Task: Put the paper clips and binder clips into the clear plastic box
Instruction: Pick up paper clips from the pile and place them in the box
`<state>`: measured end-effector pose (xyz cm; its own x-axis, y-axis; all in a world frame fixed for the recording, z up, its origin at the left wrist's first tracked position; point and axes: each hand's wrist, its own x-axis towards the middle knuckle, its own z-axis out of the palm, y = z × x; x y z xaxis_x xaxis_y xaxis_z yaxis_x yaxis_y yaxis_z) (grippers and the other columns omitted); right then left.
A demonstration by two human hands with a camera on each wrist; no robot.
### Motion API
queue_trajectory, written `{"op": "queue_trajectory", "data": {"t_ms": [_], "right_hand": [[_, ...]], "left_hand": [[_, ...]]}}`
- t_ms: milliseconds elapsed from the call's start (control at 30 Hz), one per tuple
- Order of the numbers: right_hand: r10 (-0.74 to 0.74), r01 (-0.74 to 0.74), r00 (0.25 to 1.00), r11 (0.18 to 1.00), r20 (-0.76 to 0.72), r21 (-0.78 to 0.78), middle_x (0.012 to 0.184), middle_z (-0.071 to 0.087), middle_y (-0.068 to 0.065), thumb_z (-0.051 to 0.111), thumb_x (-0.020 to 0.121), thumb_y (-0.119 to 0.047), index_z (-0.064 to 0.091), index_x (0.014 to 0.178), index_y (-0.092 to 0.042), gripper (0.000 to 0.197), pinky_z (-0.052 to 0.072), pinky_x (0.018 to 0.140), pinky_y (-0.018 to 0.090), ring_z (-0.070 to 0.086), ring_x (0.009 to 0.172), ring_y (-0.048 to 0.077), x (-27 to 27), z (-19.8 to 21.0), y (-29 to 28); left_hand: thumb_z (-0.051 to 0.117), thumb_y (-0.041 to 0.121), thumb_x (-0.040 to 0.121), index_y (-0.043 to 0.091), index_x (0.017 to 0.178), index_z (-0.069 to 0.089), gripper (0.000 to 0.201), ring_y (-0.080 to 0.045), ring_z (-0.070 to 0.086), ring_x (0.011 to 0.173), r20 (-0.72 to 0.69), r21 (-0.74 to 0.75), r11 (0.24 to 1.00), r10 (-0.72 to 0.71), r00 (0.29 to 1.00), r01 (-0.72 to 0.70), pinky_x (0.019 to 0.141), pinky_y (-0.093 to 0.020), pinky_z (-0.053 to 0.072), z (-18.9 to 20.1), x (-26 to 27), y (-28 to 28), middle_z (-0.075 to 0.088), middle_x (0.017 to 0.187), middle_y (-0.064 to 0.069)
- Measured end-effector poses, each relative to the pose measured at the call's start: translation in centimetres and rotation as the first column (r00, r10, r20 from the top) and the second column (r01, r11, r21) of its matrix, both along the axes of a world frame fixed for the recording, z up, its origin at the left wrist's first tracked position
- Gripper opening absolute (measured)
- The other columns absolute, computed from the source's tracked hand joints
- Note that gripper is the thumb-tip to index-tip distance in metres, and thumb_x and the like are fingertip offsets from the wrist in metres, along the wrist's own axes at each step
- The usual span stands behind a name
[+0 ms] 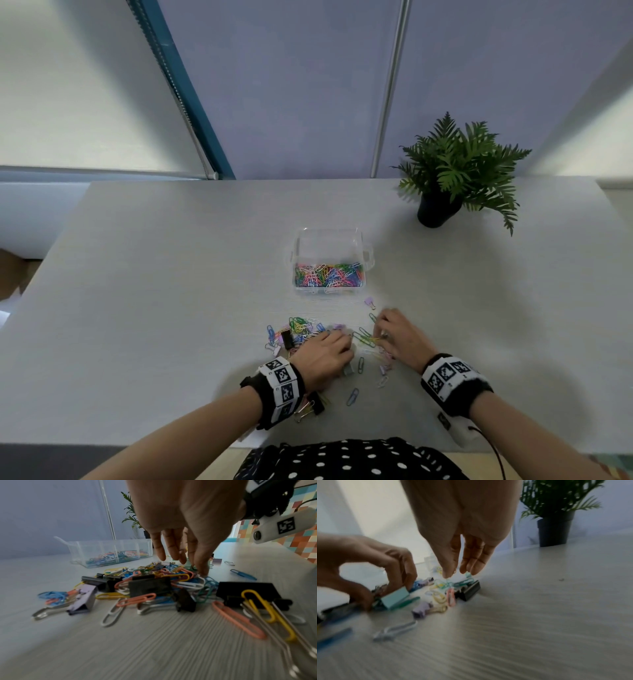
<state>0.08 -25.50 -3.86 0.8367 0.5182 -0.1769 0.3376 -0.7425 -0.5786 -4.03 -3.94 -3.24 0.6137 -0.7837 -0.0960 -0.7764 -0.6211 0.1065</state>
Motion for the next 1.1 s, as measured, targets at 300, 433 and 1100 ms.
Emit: {"op": "queue_trajectory", "data": {"t_ms": [300,433,1100], "right_hand": [[-0.222,0.225,0.967,0.974,-0.125,0.008,0.075,0.059,0.000,0.065,0.078,-0.009,0.058,0.081,-0.010,0.008,0.043,0.071,0.030,0.053,0.071,0.017,0.3,0.6,-1.0],[-0.289,0.291,0.951,0.957,-0.113,-0.006,0.077,0.058,0.002,0.065,0.077,-0.006,0.055,0.075,-0.014,0.013,0.039,0.071,0.027,0.051,0.075,0.019,1.1,0.6,-1.0],[-0.319,0.362,0.928,0.895,-0.192,0.259,0.081,0.066,0.011,0.063,0.081,-0.003,0.064,0.088,-0.002,0.007,0.051,0.061,0.013,0.059,0.066,0.017,9.0,5.9,4.3]], "left_hand": [[0.054,0.008,0.087,0.004,0.128,0.043,0.042,-0.026,0.046,0.118,-0.337,-0.145,0.966,0.156,0.928,-0.215,0.099,-0.036,0.045,1.1,1.8,-2.3,0.047,0.129,-0.013],[0.054,-0.002,0.084,0.003,0.124,0.048,0.040,-0.027,0.046,0.121,-0.272,-0.118,0.957,0.226,0.935,-0.265,0.096,-0.039,0.048,1.3,4.2,-3.7,0.048,0.129,-0.014],[0.051,0.005,0.088,0.001,0.097,0.056,0.011,-0.026,0.060,0.084,-0.455,-0.197,0.637,0.613,0.646,-0.745,0.082,-0.033,0.050,5.6,11.5,-0.2,0.067,0.096,-0.017]]}}
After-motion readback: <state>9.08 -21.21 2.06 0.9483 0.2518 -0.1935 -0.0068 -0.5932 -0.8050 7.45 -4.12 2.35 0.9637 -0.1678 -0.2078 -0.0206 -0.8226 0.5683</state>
